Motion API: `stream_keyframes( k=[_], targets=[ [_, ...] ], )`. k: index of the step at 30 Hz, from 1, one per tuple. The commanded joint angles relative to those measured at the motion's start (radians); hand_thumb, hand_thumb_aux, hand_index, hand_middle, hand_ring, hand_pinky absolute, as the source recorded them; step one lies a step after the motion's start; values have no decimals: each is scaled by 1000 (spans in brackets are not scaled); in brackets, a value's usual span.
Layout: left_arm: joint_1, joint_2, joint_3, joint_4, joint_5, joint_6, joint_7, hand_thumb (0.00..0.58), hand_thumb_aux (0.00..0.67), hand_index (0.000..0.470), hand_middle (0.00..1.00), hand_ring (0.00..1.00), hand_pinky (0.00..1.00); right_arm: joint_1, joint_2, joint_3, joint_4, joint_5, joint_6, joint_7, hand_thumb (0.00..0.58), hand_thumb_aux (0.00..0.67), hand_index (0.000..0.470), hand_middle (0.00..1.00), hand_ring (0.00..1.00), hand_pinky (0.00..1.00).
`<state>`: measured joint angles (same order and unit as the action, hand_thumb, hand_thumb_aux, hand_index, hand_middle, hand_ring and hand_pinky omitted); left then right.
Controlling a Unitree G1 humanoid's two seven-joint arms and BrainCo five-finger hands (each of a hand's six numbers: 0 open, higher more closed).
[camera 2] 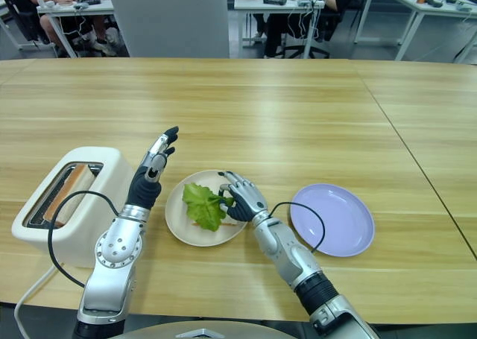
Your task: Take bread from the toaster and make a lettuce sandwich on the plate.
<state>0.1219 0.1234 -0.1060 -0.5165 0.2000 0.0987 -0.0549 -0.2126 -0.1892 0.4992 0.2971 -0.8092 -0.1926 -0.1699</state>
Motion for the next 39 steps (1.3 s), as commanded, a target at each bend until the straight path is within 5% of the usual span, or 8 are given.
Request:
stream_keyframes(
  k=[1, 19, 20, 34, 39],
  targets=[
    [14, 0, -13, 10, 8, 2, -4, 0, 0, 0, 0, 0, 0, -15, -1, 4, 35, 0, 5, -16, 580, 670, 460, 90, 90, 90],
    [48, 9, -14, -4, 3, 4, -13, 0, 0, 0, 0, 0, 0, -57, -5, -24, 119, 13, 91, -61, 580, 670, 460, 82, 82, 82],
    [50, 10, -13, -7, 3, 5, -13, 0, 0, 0, 0, 0, 0, -55, -5, -24, 113, 18, 91, -55, 0, 0, 0, 86, 86, 86],
    [23, 18, 0, -3, 0, 12, -26, 0, 0, 0, 0, 0, 0, 166, -45, -99, -252, 203, 117, 140, 0, 0, 0, 0, 0, 0],
    [10, 21, 45, -101, 29, 29, -2, 0, 0, 0, 0, 0, 0, 321, 44, -233, -465, 557, 133, 231, 0, 0, 0, 0, 0, 0]
  ],
)
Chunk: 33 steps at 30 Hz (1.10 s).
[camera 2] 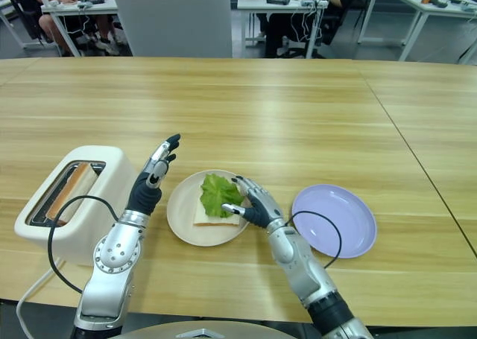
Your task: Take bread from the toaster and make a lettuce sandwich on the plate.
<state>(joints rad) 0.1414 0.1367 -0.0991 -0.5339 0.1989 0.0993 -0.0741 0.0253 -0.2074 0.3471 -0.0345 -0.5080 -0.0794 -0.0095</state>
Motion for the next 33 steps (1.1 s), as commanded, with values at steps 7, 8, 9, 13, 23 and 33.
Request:
stream_keyframes(
  k=[7, 8, 9, 13, 23, 33],
  targets=[
    [22, 146, 182, -279, 391, 158, 19, 0, 0, 0, 0, 0, 0, 189, 185, -163, -249, 566, 7, 125, 0, 0, 0, 55, 55, 55],
    [32, 175, 212, -291, 466, 169, 17, 0, 0, 0, 0, 0, 0, 190, 190, -168, -243, 577, 14, 127, 0, 0, 0, 63, 63, 63],
    [41, 203, 246, -293, 525, 181, 15, 0, 0, 0, 0, 0, 0, 193, 192, -171, -240, 581, 17, 127, 0, 0, 0, 67, 67, 67],
    [119, 315, 408, -222, 701, 222, 4, 0, 0, 0, 0, 0, 0, 212, 194, -174, -249, 592, 29, 128, 0, 0, 0, 78, 78, 78],
    [322, 421, 591, -28, 793, 269, -95, 0, 0, 0, 0, 0, 0, 253, 196, -172, -299, 578, 17, 114, 0, 0, 0, 98, 98, 98],
    [340, 391, 526, 7, 719, 231, -142, 0, 0, 0, 0, 0, 0, 253, 193, -168, -268, 554, 14, 111, 0, 0, 0, 118, 118, 118]
  ],
)
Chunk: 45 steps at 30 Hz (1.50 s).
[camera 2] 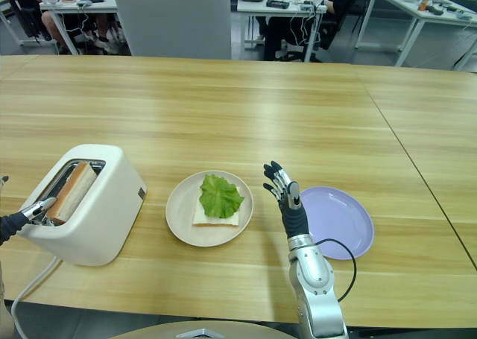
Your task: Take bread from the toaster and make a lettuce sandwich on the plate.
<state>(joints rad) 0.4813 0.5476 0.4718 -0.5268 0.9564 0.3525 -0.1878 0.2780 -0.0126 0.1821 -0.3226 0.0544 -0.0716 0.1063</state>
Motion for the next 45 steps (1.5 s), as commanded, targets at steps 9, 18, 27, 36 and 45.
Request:
stream_keyframes(
  k=[9, 18, 27, 36, 45],
  targets=[
    [-71, -46, 8, -90, -82, -10, -7, 0, 0, 0, 0, 0, 0, 0, -10, -1, 64, -41, -9, -3, 0, 0, 0, 137, 137, 137],
    [-101, -55, 29, -126, -71, -25, 4, 0, 0, 0, 0, 0, 0, -2, -8, -4, 69, -42, -19, -3, 0, 0, 0, 145, 145, 145],
    [-56, -70, -48, -123, -80, -50, -54, 0, 0, 0, 0, 0, 0, -14, -7, -8, 80, -39, -17, -2, 0, 0, 0, 145, 145, 145],
    [-41, -79, -63, -114, -63, -53, -56, 0, 0, 0, 0, 0, 0, -18, -11, -15, 80, -34, -16, 1, 0, 0, 0, 145, 145, 145],
    [-6, -74, -94, -99, -33, -60, -82, 580, 670, 460, 0, 0, 0, -22, -9, -21, 84, -33, -16, 6, 0, 0, 0, 145, 145, 145]
  ],
)
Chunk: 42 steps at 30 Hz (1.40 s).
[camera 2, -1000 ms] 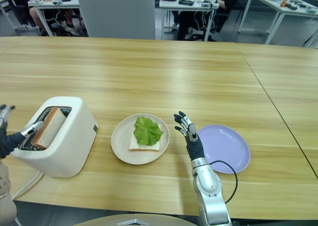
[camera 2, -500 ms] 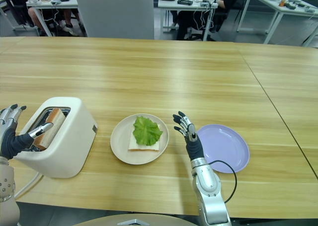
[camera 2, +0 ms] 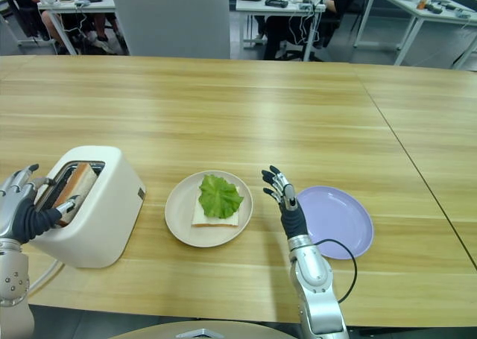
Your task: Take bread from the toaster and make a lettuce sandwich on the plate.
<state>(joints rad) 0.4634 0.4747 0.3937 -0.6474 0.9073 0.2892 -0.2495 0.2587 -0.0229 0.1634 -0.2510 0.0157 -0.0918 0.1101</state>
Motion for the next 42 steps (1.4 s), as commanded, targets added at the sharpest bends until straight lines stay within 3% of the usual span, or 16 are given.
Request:
stream_keyframes(
  k=[1, 10, 13, 15, 16, 17, 18, 26, 32, 42],
  targets=[
    [14, 0, -15, 23, 17, 6, -25, 580, 670, 460, 0, 0, 0, -4, 1, -6, 12, 7, 4, 1, 0, 0, 0, 145, 145, 145],
    [6, -17, -18, 28, -15, 8, -27, 580, 670, 460, 0, 0, 0, -3, 1, -8, 30, 4, 4, 0, 0, 0, 0, 145, 145, 145],
    [-24, -36, 1, 11, -44, 14, -10, 580, 670, 460, 86, 86, 86, -5, 2, -10, 34, 4, 1, -2, 0, 0, 0, 145, 145, 145],
    [-45, -42, 20, 4, -65, 8, 10, 580, 670, 460, 231, 231, 231, -5, 2, -10, 37, 3, 0, -2, 0, 0, 0, 145, 145, 145],
    [-54, -44, 27, 2, -83, 0, 20, 580, 670, 460, 231, 231, 231, -5, 2, -10, 37, 3, 0, -2, 0, 0, 0, 145, 145, 145],
    [-62, -47, 32, 3, -102, -7, 25, 580, 670, 460, 412, 412, 412, -5, 2, -11, 37, 3, 0, -3, 0, 0, 0, 145, 145, 145],
    [-70, -50, 35, 6, -121, -16, 32, 580, 670, 460, 1000, 1000, 1000, -4, 2, -11, 36, 3, 0, -3, 0, 0, 0, 145, 145, 145],
    [-202, -98, 109, 2, -369, -46, 69, 580, 670, 460, 1000, 1000, 1000, -4, 3, -29, 30, 11, -1, -9, 0, 0, 0, 145, 145, 145],
    [-298, -87, 174, -26, -432, -76, 137, 580, 670, 460, 1000, 1000, 1000, -5, 3, -29, 39, 1, 0, -10, 0, 0, 0, 141, 141, 141],
    [-397, -149, 86, -76, -709, 1, 42, 580, 670, 460, 1000, 1000, 1000, -28, -23, -20, 45, -55, 0, -25, 0, 0, 0, 133, 133, 133]
  ],
)
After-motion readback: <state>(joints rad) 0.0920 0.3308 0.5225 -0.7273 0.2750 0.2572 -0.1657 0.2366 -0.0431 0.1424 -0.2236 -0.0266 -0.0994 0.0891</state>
